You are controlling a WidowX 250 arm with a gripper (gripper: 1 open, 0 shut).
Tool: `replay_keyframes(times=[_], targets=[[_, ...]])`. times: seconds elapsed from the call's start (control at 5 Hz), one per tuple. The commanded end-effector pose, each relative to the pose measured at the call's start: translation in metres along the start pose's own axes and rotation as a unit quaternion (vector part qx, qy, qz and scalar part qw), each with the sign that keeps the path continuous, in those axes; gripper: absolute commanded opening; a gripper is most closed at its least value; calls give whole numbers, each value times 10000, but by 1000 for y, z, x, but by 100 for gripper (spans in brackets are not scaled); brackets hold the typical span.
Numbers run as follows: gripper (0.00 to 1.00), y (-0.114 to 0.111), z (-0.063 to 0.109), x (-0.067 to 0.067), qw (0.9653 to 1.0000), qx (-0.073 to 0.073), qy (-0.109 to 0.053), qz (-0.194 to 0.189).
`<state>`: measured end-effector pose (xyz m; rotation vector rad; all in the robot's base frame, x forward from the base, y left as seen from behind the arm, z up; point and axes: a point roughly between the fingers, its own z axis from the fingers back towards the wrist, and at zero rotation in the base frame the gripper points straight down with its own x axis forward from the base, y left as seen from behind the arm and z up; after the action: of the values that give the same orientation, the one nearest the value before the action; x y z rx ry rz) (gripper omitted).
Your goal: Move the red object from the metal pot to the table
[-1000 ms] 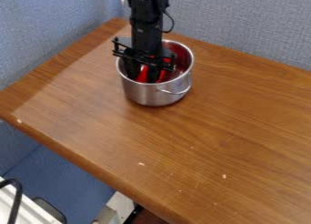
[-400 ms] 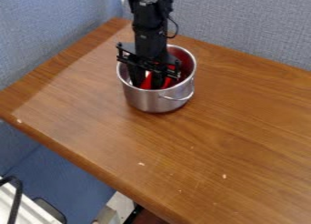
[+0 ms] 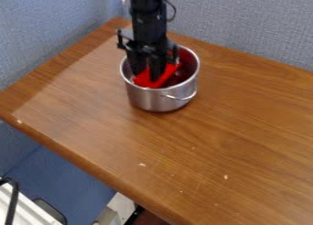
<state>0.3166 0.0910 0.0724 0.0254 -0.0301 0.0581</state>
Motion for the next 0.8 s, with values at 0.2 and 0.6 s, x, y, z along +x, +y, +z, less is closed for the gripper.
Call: replay_keyframes(times=[0.2,0.6], targets=[[0,38,75,3,9956,-115,-577,725],[0,32,75,-12,9960,133,-503,733]])
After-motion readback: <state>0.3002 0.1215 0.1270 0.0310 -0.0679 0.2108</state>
